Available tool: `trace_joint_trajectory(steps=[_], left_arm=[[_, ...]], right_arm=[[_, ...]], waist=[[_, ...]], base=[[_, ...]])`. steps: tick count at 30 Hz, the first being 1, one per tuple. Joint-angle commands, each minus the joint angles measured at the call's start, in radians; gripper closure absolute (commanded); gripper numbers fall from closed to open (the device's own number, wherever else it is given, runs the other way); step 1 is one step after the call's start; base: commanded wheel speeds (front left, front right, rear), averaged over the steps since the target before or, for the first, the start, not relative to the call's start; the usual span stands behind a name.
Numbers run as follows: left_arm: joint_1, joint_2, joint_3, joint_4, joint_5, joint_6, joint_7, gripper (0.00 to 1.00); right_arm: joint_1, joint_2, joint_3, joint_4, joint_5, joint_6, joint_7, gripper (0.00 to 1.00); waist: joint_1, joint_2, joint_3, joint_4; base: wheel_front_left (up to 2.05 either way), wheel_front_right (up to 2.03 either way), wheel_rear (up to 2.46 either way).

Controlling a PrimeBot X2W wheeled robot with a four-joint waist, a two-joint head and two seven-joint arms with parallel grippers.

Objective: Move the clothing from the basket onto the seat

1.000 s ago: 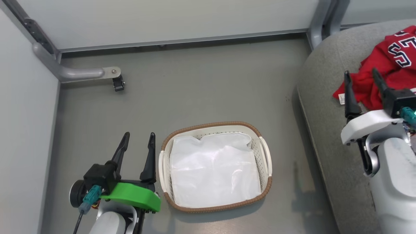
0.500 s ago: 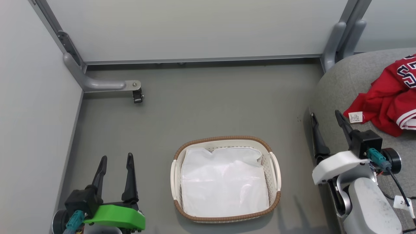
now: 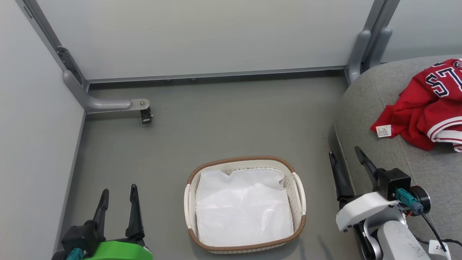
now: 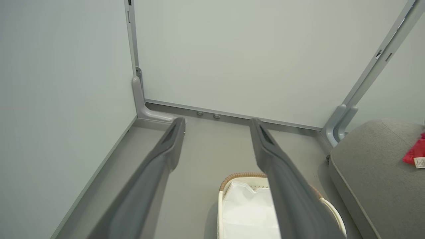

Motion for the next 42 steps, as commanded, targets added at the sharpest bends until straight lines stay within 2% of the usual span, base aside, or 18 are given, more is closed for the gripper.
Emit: trace_joint_trajectory(steps=[1, 27, 28, 32, 42], left_arm=[[0.016, -0.001, 0.002, 0.002, -0.003, -0.004, 0.000, 0.00], [-0.013, -0.001, -0.015, 0.011, -0.019, -0.004, 0.000, 0.00], [-0.013, -0.001, -0.017, 0.010, -0.021, -0.006, 0.000, 1.00], [0.000, -0.002, -0.017, 0.038, -0.026, -0.004, 0.003, 1.00], [-0.020, 0.004, 0.002, 0.040, -0.206, -0.011, 0.048, 1.00]], right_arm=[[0.011, -0.005, -0.006, -0.007, -0.004, -0.001, -0.002, 0.00], [0.011, -0.005, 0.002, -0.008, 0.022, -0.001, -0.002, 0.00], [0.011, -0.005, 0.003, -0.008, 0.023, -0.001, -0.002, 1.00], [0.016, 0.005, 0.001, 0.016, 0.031, 0.000, 0.004, 1.00], [0.024, 0.003, -0.025, 0.002, 0.225, 0.000, 0.056, 1.00]], waist=[[0.0000, 0.0000, -0.003, -0.003], [0.0000, 0.0000, -0.009, -0.002], [0.0000, 0.0000, -0.008, -0.003], [0.0000, 0.0000, -0.009, -0.002], [0.0000, 0.0000, -0.013, -0.008]], base=[[0.00, 0.00, 0.00], [0.00, 0.00, 0.00], [0.00, 0.00, 0.00], [0.00, 0.00, 0.00], [0.00, 0.00, 0.00]])
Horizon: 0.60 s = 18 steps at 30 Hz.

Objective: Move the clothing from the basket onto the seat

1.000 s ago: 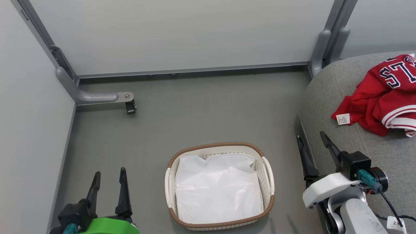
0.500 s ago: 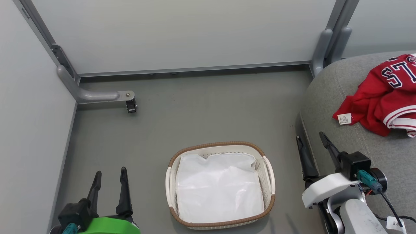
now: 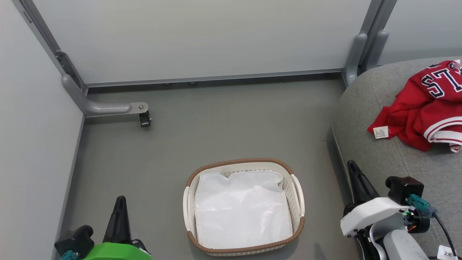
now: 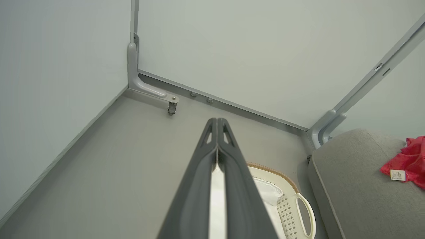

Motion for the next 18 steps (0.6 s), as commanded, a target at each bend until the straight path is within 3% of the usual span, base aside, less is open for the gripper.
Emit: trace_joint_trajectory(steps=[1, 18], left_arm=[[-0.023, 0.007, 0.010, -0.013, -0.045, -0.006, 0.009, 1.00], [-0.054, 0.014, 0.039, -0.012, -0.297, -0.016, 0.075, 1.00]], right_arm=[[-0.008, -0.003, -0.009, -0.022, 0.050, 0.000, 0.009, 1.00], [0.008, -0.005, -0.044, -0.047, 0.325, 0.000, 0.080, 1.00]], waist=[[0.0000, 0.0000, -0.001, -0.001], [0.0000, 0.0000, -0.008, -0.010]], base=[[0.00, 0.00, 0.00], [0.00, 0.00, 0.00]])
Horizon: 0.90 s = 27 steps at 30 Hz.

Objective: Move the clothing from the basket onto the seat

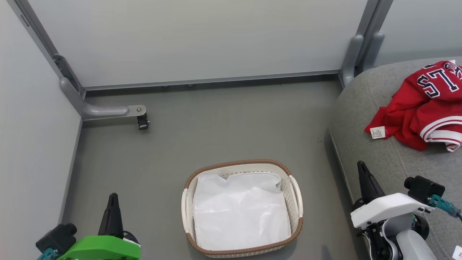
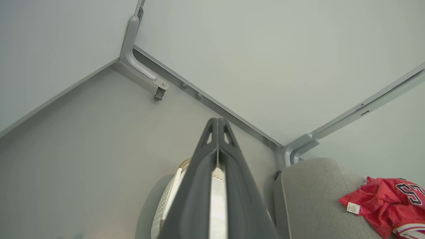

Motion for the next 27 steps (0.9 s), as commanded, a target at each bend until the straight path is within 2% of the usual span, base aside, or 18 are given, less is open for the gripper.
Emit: trace_joint_trajectory(steps=[1, 27], left_arm=[[-0.030, 0.010, 0.009, -0.013, -0.037, -0.005, 0.009, 1.00], [-0.068, 0.014, 0.051, -0.013, -0.350, -0.018, 0.097, 1.00]], right_arm=[[-0.002, -0.005, -0.008, -0.019, 0.039, 0.000, 0.009, 1.00], [0.015, -0.007, -0.054, -0.047, 0.385, -0.001, 0.100, 1.00]], waist=[[0.0000, 0.0000, -0.001, -0.001], [0.0000, 0.0000, -0.013, -0.016]], base=[[0.00, 0.00, 0.00], [0.00, 0.00, 0.00]])
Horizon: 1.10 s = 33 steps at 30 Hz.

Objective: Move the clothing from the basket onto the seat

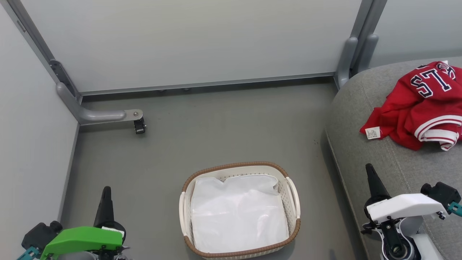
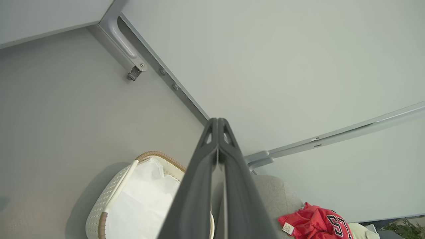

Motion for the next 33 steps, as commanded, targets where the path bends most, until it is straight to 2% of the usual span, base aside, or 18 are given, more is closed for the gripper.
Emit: trace_joint_trajectory(steps=[1, 33], left_arm=[[-0.027, 0.009, 0.007, -0.011, -0.029, -0.006, 0.006, 1.00], [-0.060, 0.009, 0.049, -0.009, -0.304, -0.017, 0.090, 1.00]], right_arm=[[0.000, -0.006, -0.006, -0.016, 0.030, 0.000, 0.008, 1.00], [0.017, -0.008, -0.047, -0.039, 0.340, -0.001, 0.089, 1.00]], waist=[[0.0000, -0.0001, -0.001, -0.001], [0.0000, -0.0001, -0.015, -0.018]], base=[[0.00, 0.00, 0.00], [0.00, 0.00, 0.00]])
